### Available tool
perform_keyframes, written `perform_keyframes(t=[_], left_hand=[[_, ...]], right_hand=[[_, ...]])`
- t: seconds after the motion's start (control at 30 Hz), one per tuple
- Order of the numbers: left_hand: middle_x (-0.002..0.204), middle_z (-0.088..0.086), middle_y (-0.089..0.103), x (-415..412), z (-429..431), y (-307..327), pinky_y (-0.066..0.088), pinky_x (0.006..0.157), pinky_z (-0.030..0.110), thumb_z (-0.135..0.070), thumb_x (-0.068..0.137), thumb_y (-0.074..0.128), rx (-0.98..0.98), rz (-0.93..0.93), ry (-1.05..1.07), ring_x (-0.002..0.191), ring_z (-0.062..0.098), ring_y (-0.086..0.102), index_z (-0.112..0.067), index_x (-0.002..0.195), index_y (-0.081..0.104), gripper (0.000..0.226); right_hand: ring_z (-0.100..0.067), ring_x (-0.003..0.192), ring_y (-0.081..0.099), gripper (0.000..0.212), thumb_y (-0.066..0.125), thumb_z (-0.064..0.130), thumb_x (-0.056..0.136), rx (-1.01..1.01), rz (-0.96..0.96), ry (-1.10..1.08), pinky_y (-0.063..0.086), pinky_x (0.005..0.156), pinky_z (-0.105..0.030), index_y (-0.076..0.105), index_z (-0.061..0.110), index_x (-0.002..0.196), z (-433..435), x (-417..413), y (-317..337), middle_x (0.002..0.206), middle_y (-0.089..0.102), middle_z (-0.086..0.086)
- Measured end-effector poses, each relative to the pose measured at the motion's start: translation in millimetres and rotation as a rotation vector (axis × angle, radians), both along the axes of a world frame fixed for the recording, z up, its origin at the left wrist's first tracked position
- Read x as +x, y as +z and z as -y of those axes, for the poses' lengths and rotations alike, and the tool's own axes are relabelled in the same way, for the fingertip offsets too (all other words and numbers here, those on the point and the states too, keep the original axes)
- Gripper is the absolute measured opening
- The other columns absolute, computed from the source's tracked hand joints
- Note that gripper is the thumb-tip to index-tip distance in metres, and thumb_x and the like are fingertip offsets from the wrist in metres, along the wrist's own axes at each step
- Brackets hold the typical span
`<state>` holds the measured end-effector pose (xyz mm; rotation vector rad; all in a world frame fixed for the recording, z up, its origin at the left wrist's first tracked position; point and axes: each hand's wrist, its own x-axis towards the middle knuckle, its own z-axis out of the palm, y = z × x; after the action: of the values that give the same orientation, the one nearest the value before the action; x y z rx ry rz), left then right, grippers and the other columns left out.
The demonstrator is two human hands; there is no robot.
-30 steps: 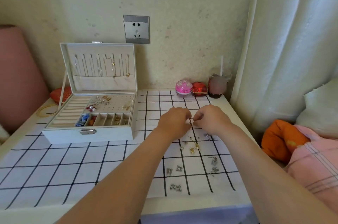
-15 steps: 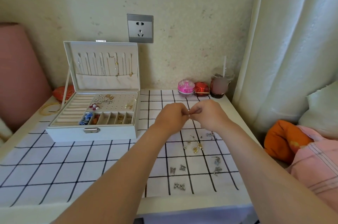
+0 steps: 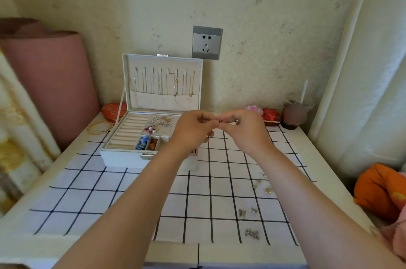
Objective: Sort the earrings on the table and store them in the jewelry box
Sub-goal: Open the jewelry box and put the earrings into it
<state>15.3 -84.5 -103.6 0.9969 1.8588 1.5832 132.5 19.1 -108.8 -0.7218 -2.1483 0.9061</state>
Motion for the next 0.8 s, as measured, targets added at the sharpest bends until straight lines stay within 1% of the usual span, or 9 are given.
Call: perform_keyframes(t=[0.07, 0.17, 0.3, 0.37, 0.47, 0.6, 0.67, 0.73, 0.8], left_hand=[[0.079, 0.004, 0.071, -11, 11, 4, 0.054, 0.055, 0.02, -0.013, 0.09, 0.068, 0.01, 0.011, 0.017, 0.062, 0.007, 0.064, -0.013, 0.092, 0.071, 0.004], [0.076, 0.003, 0.07, -28, 26, 10, 0.05, 0.052, 0.018, -0.014, 0.089, 0.069, 0.036, 0.042, 0.035, 0.061, 0.007, 0.063, -0.013, 0.093, 0.073, 0.005], [0.082, 0.0, 0.072, -54, 42, 16, 0.052, 0.058, 0.019, -0.018, 0.089, 0.07, 0.057, 0.11, 0.07, 0.065, 0.007, 0.065, -0.013, 0.097, 0.074, 0.01], [0.088, 0.001, 0.075, -67, 48, 19, 0.053, 0.063, 0.022, -0.02, 0.09, 0.069, 0.064, 0.159, 0.08, 0.069, 0.008, 0.065, -0.015, 0.099, 0.074, 0.011], [0.093, 0.001, 0.076, -87, 56, 20, 0.052, 0.059, 0.019, -0.024, 0.091, 0.069, 0.067, 0.221, 0.092, 0.069, 0.007, 0.066, -0.018, 0.101, 0.074, 0.013], [0.096, 0.003, 0.076, -107, 62, 19, 0.051, 0.063, 0.027, -0.025, 0.091, 0.07, 0.074, 0.222, 0.108, 0.072, 0.011, 0.067, -0.021, 0.103, 0.074, 0.014], [0.094, 0.0, 0.076, -112, 63, 19, 0.047, 0.059, 0.025, -0.023, 0.091, 0.069, 0.092, 0.208, 0.109, 0.065, 0.006, 0.065, -0.02, 0.104, 0.074, 0.014], [0.091, -0.004, 0.076, -117, 63, 19, 0.046, 0.054, 0.02, -0.023, 0.092, 0.068, 0.08, 0.161, 0.119, 0.06, 0.002, 0.064, -0.022, 0.104, 0.074, 0.013], [0.09, -0.006, 0.075, -121, 61, 16, 0.047, 0.05, 0.014, -0.024, 0.091, 0.069, 0.048, 0.091, 0.15, 0.059, 0.001, 0.064, -0.023, 0.103, 0.073, 0.012]], right_hand=[[0.01, 0.079, 0.063, 0.023, 0.079, 0.019, 0.084, -0.048, -0.052, 0.074, 0.045, 0.075, -0.013, 0.075, 0.043, 0.084, 10, -11, 4, 0.081, 0.072, 0.022], [0.003, 0.083, 0.067, 0.021, 0.077, 0.012, 0.084, -0.126, -0.106, 0.119, 0.051, 0.08, -0.022, 0.078, 0.032, 0.089, 19, -31, 6, 0.085, 0.075, 0.016], [0.007, 0.062, 0.06, 0.023, 0.075, 0.008, 0.086, -0.267, -0.176, 0.165, 0.044, 0.061, -0.011, 0.079, 0.03, 0.089, 31, -62, 12, 0.08, 0.075, 0.017], [0.007, 0.059, 0.06, 0.02, 0.075, 0.007, 0.085, -0.32, -0.19, 0.198, 0.044, 0.057, -0.01, 0.08, 0.022, 0.096, 34, -77, 16, 0.089, 0.077, 0.008], [0.005, 0.047, 0.055, 0.025, 0.077, 0.009, 0.084, -0.378, -0.169, 0.227, 0.04, 0.048, -0.009, 0.077, 0.012, 0.109, 36, -97, 22, 0.096, 0.076, -0.003], [0.005, 0.052, 0.059, 0.019, 0.078, 0.012, 0.084, -0.325, -0.131, 0.241, 0.042, 0.052, -0.009, 0.078, 0.012, 0.103, 36, -119, 27, 0.082, 0.075, 0.003], [0.005, 0.047, 0.055, 0.016, 0.075, 0.013, 0.087, -0.336, -0.125, 0.255, 0.039, 0.047, -0.008, 0.078, 0.011, 0.102, 35, -126, 27, 0.079, 0.074, 0.002], [0.004, 0.047, 0.054, 0.014, 0.075, 0.014, 0.087, -0.342, -0.118, 0.249, 0.039, 0.047, -0.009, 0.079, 0.012, 0.101, 31, -131, 25, 0.074, 0.074, 0.006], [0.006, 0.054, 0.06, 0.012, 0.077, 0.016, 0.085, -0.294, -0.073, 0.217, 0.043, 0.054, -0.009, 0.079, 0.015, 0.098, 27, -135, 22, 0.072, 0.073, 0.012]])
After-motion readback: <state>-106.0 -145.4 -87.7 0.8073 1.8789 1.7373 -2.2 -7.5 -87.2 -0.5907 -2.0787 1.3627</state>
